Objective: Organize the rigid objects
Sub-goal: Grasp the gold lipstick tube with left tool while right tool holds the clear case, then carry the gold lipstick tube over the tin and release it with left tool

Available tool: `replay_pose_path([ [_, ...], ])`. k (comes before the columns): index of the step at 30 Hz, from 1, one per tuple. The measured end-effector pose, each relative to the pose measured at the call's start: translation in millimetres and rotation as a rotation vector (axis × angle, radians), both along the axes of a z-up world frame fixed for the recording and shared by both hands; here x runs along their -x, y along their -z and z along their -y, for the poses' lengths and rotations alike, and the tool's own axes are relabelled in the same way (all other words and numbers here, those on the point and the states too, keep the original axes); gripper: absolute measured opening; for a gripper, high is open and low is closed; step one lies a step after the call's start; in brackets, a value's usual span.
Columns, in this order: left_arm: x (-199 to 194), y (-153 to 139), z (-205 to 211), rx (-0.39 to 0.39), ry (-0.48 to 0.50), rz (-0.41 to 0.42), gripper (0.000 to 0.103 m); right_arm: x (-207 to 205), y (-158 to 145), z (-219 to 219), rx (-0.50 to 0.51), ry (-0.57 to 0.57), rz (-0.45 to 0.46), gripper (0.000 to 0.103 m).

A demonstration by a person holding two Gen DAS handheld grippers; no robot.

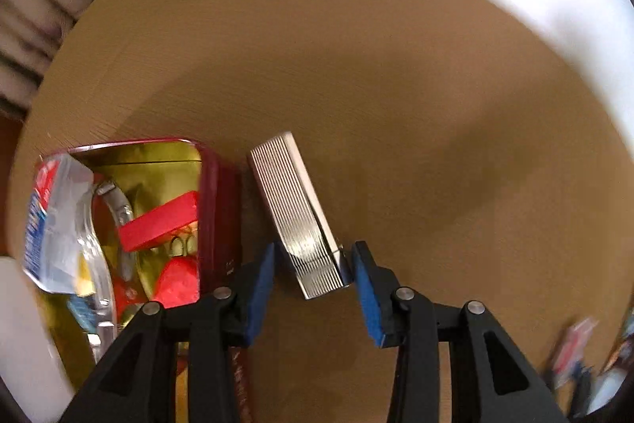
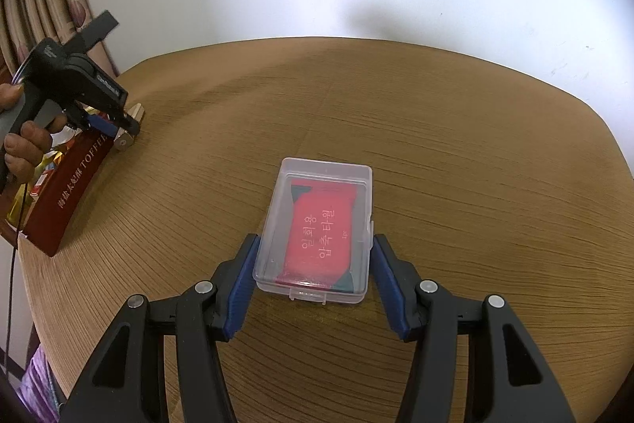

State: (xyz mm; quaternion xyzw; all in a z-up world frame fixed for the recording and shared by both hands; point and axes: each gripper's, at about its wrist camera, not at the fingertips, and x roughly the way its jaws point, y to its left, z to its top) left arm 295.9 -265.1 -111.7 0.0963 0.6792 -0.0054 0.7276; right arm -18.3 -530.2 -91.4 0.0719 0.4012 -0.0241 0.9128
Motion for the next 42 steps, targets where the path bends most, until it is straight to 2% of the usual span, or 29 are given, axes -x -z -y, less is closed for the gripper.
replay_pose_path([
  [1, -1, 0, 7, -0.030, 0.038, 0.013, 0.042, 0, 0, 0, 0.000, 0.000, -0.001, 0.052],
  [3, -1, 0, 6, -0.019, 0.030, 0.045, 0.046, 0, 1, -1, 0.002, 0.001, -0.001, 0.052],
  [5, -1, -2, 4, 0.034, 0.030, 0.073, 0.046, -1, 1, 0, 0.002, 0.001, -0.002, 0.052],
  [8, -2, -3, 4, 0.121, 0.039, 0.059, 0.046, -2, 1, -1, 0.005, -0.001, -0.006, 0.052],
  [13, -2, -6, 18, 0.113, 0.037, 0.071, 0.044, -5, 1, -1, 0.007, -0.004, -0.009, 0.053],
  [16, 8, -13, 9, 0.118, 0.033, 0.085, 0.039, -6, 1, -2, 0.010, -0.004, -0.012, 0.053],
  [17, 7, -14, 8, 0.119, 0.030, 0.091, 0.033, -6, 2, -2, 0.010, -0.004, -0.013, 0.053],
  [25, 35, -34, 7, 0.152, 0.066, 0.139, 0.033, -11, 4, -5, 0.017, -0.003, -0.020, 0.053],
  [30, 63, -61, -10, 0.209, 0.080, 0.179, 0.033, -12, 4, -8, 0.024, -0.001, -0.023, 0.053],
  [37, 120, -123, -50, 0.264, 0.099, 0.254, 0.033, -16, 5, -16, 0.047, 0.000, -0.032, 0.053],
  [40, 141, -145, -94, 0.233, 0.075, 0.281, 0.033, -18, 5, -20, 0.059, 0.000, -0.035, 0.053],
  [42, 153, -145, -126, 0.217, 0.051, 0.277, 0.033, -19, 6, -24, 0.069, 0.000, -0.038, 0.053],
])
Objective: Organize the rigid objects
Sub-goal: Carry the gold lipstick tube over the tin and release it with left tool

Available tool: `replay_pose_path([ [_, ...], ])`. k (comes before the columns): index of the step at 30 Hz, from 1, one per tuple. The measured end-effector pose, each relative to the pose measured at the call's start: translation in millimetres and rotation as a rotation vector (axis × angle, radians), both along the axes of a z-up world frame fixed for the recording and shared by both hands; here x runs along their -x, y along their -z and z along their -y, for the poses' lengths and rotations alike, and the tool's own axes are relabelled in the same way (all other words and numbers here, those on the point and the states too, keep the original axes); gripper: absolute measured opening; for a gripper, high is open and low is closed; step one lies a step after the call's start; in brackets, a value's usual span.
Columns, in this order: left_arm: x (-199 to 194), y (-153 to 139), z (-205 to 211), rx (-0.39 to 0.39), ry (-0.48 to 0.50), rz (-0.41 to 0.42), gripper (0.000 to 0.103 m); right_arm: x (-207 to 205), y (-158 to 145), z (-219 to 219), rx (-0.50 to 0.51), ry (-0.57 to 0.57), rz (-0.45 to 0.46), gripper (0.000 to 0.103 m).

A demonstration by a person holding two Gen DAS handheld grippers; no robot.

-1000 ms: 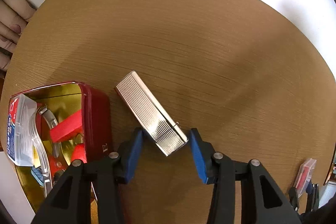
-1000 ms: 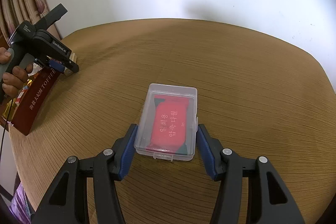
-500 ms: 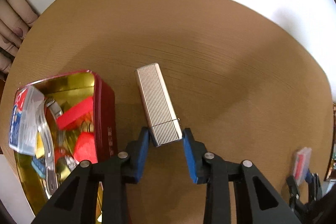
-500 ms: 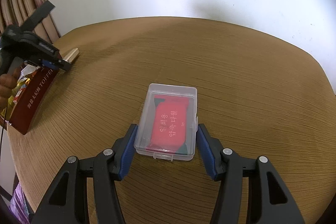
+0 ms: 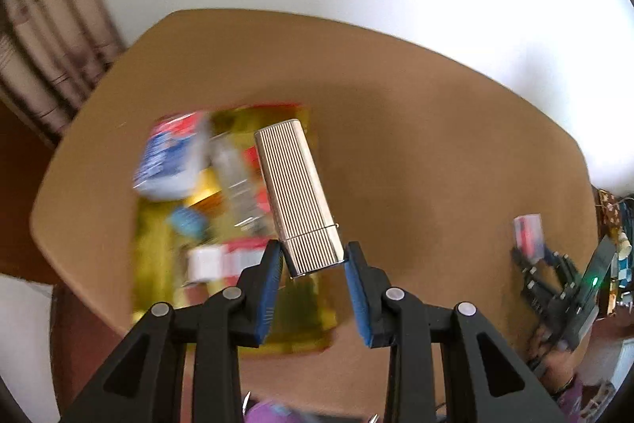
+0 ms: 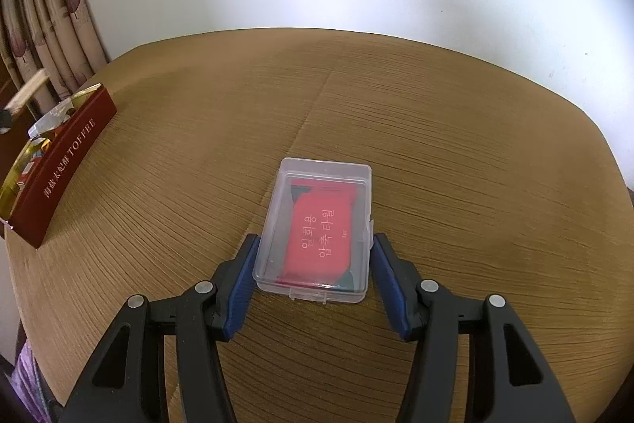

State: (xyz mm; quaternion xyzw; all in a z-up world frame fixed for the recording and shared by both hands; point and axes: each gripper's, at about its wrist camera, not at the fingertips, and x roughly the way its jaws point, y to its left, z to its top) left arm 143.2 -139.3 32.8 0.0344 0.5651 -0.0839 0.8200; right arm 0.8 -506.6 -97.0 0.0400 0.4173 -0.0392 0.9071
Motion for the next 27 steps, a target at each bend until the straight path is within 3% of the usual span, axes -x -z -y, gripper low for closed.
replay_pose_path([
  [5, 23, 5, -74, -0.025, -0.110, -0.033, 0.033, -4, 3, -6, 0.016, 0.004, -0.005, 0.053],
  [7, 42, 24, -89, -0.038, -0.132, -0.050, 0.033, -5, 5, -8, 0.024, 0.005, -0.007, 0.053],
  [14, 50, 56, -93, -0.013, -0.138, -0.097, 0.033, -10, 7, -14, 0.041, 0.009, -0.010, 0.053],
  [20, 48, 64, -85, -0.053, -0.120, -0.050, 0.033, -12, 9, -18, 0.049, 0.012, -0.011, 0.053],
  [27, 40, 84, -95, -0.073, -0.126, -0.068, 0.033, -10, 9, -17, 0.050, 0.016, -0.010, 0.053],
])
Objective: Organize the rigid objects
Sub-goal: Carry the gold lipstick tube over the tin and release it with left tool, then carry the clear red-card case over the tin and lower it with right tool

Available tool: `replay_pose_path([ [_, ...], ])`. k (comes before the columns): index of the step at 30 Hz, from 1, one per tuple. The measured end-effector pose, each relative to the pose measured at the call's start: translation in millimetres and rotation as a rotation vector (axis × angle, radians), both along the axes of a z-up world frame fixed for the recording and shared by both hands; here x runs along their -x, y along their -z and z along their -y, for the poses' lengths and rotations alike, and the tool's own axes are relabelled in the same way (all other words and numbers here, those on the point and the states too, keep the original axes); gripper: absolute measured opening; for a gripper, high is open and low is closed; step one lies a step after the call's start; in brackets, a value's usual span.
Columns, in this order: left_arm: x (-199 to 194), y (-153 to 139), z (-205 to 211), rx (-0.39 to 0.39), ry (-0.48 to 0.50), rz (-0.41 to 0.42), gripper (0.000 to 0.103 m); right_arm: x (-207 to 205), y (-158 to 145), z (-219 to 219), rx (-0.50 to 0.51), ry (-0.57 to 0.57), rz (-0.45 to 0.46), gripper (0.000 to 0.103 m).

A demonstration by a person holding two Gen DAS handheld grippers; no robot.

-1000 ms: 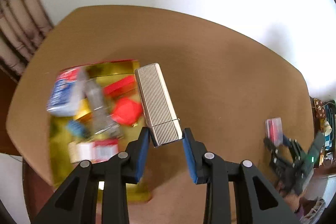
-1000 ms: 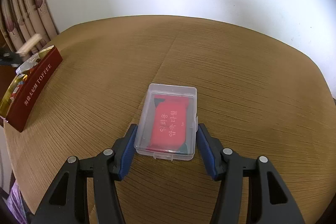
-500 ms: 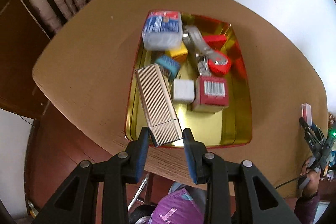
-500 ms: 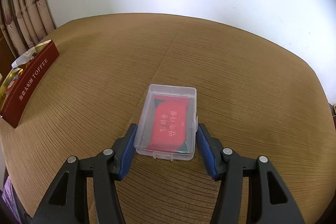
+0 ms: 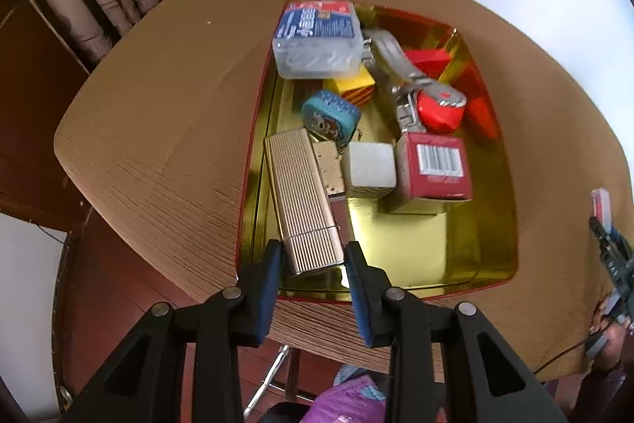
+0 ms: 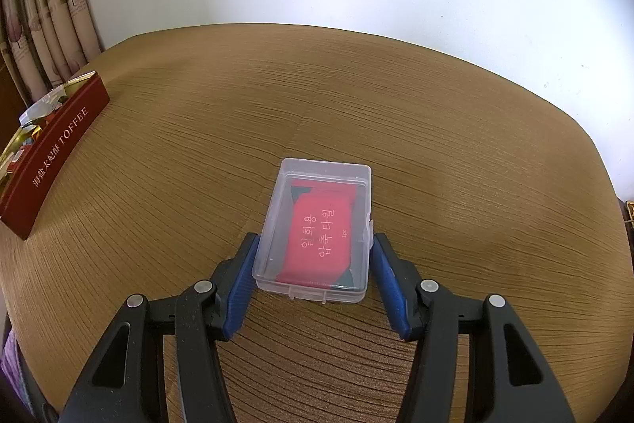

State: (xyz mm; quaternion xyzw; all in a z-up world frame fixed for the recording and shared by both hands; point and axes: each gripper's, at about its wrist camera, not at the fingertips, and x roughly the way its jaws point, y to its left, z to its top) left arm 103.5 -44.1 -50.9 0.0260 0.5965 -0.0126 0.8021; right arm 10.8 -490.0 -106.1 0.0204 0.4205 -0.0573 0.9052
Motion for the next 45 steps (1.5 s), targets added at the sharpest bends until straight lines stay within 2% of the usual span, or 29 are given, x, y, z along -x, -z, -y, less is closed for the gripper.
replay_pose_path([
  [3, 5, 1, 3, -0.035, 0.018, 0.033, 0.033, 0, 0, 0, 0.000, 0.001, 0.000, 0.053],
  [6, 14, -2, 5, -0.064, 0.035, 0.102, 0.033, 1, 0, 0, -0.001, 0.002, 0.000, 0.053],
  [13, 53, -26, 2, 0.028, 0.041, 0.251, 0.033, 1, 0, 0, 0.001, 0.003, -0.001, 0.053],
  [17, 76, -29, -4, 0.067, 0.039, 0.310, 0.033, 0, 1, -2, 0.011, 0.007, -0.003, 0.052],
  [22, 91, -21, -20, 0.079, 0.034, 0.321, 0.033, -1, 1, -9, 0.021, 0.044, -0.023, 0.052],
  [28, 99, -14, -38, 0.172, 0.022, 0.288, 0.033, 14, 1, -25, -0.018, 0.107, -0.056, 0.053],
  [30, 98, -11, -42, 0.192, 0.016, 0.259, 0.034, 21, 0, -32, -0.045, 0.118, -0.074, 0.053],
  [32, 98, -9, -46, 0.245, 0.014, 0.232, 0.034, 27, -2, -40, -0.090, 0.118, -0.093, 0.052],
  [35, 100, -9, -48, 0.264, 0.008, 0.221, 0.034, 30, -10, -56, -0.212, 0.100, -0.117, 0.052],
  [37, 102, -10, -48, 0.257, 0.008, 0.219, 0.034, 27, -18, -70, -0.281, 0.072, -0.117, 0.052],
  [40, 104, -9, -49, 0.253, 0.001, 0.210, 0.034, 12, -43, -110, -0.358, -0.028, -0.103, 0.052],
  [45, 103, -8, -63, 0.323, -0.066, 0.207, 0.034, -32, -88, -197, -0.389, -0.244, -0.085, 0.052],
])
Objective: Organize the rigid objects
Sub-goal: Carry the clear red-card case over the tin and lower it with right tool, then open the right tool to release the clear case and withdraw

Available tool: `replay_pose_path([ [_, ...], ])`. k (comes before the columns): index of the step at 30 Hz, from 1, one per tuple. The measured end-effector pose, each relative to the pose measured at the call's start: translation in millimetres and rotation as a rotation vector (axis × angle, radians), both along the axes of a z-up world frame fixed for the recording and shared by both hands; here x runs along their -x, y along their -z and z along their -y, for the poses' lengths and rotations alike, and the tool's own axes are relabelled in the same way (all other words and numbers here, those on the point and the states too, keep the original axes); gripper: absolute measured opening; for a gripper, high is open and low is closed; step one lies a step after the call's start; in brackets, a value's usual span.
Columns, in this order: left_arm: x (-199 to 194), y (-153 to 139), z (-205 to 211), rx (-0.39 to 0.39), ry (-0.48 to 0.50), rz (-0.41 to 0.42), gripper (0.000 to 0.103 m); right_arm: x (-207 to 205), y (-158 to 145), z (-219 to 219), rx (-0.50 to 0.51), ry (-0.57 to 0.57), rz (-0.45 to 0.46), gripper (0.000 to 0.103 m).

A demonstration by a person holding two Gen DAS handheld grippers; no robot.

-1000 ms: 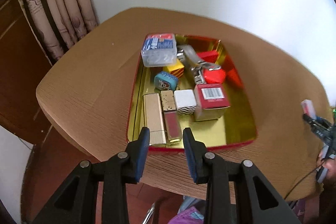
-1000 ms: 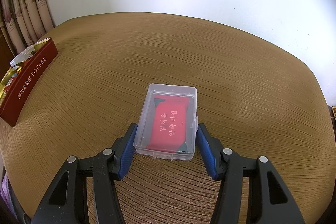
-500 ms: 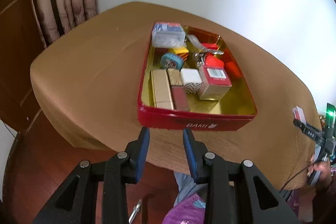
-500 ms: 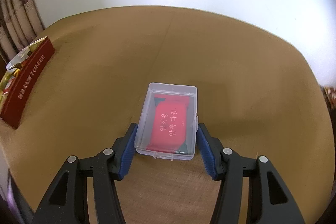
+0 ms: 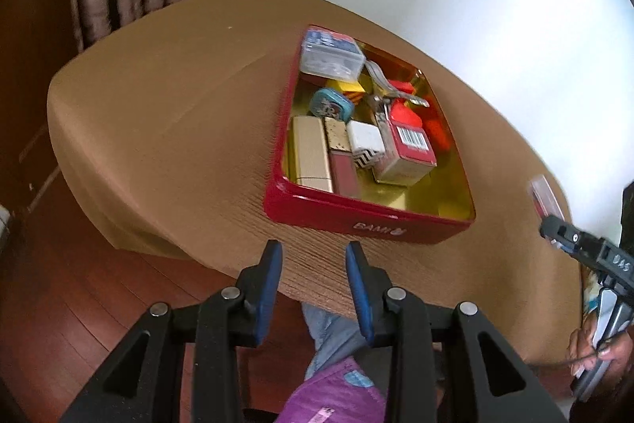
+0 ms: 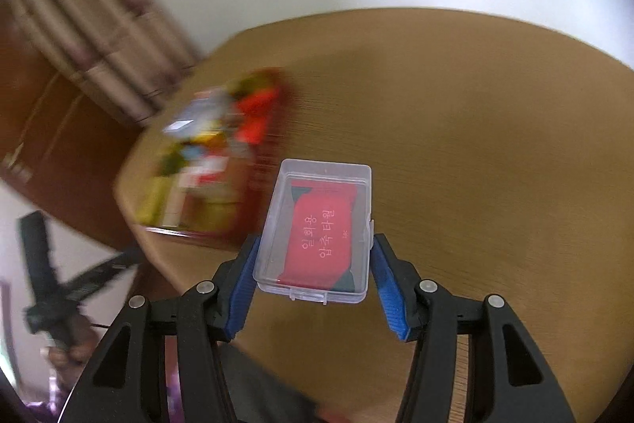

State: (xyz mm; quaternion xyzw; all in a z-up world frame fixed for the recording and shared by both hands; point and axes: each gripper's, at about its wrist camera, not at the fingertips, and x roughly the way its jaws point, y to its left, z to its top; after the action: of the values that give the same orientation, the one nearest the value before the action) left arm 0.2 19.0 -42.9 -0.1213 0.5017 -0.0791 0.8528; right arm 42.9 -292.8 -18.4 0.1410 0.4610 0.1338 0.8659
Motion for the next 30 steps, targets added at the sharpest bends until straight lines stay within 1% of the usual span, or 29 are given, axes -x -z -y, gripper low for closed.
replay_pose_path([
  [2, 0, -1, -5, -0.008, -0.032, 0.001, 0.034, -25, -7, -31, 0.014, -0.070, 0.009, 0.052],
  [5, 1, -4, -12, -0.056, -0.088, 0.022, 0.034, -62, -7, -70, 0.022, -0.151, 0.003, 0.052],
  [8, 3, -8, -16, -0.102, -0.125, 0.043, 0.034, -83, 1, -98, 0.032, -0.184, -0.022, 0.052],
  [10, 2, -8, -16, -0.139, -0.136, 0.052, 0.034, -93, 7, -113, 0.065, -0.185, -0.023, 0.052],
  [12, 0, -7, -14, -0.168, -0.126, 0.049, 0.034, -98, 13, -118, 0.074, -0.181, -0.025, 0.052],
  [13, -1, -5, -13, -0.170, -0.117, 0.042, 0.034, -101, 15, -119, 0.077, -0.177, -0.028, 0.052],
  [16, -5, -2, -14, -0.168, -0.102, 0.022, 0.034, -113, 22, -133, 0.145, -0.152, -0.017, 0.052],
  [20, -7, 1, -18, -0.159, -0.108, 0.009, 0.034, -120, 31, -134, 0.173, -0.136, -0.022, 0.053],
  [23, -9, 2, -17, -0.159, -0.104, 0.005, 0.034, -124, 40, -133, 0.177, -0.115, -0.035, 0.055],
  [25, -8, 3, -13, -0.172, -0.098, 0.005, 0.034, -119, 41, -127, 0.167, -0.100, -0.035, 0.060],
  [27, -7, 1, -10, -0.188, -0.092, 0.014, 0.034, -112, 36, -122, 0.161, -0.085, -0.008, 0.063],
  [30, -3, -1, -3, -0.211, -0.083, 0.033, 0.034, -90, 16, -116, 0.162, -0.058, 0.079, 0.069],
])
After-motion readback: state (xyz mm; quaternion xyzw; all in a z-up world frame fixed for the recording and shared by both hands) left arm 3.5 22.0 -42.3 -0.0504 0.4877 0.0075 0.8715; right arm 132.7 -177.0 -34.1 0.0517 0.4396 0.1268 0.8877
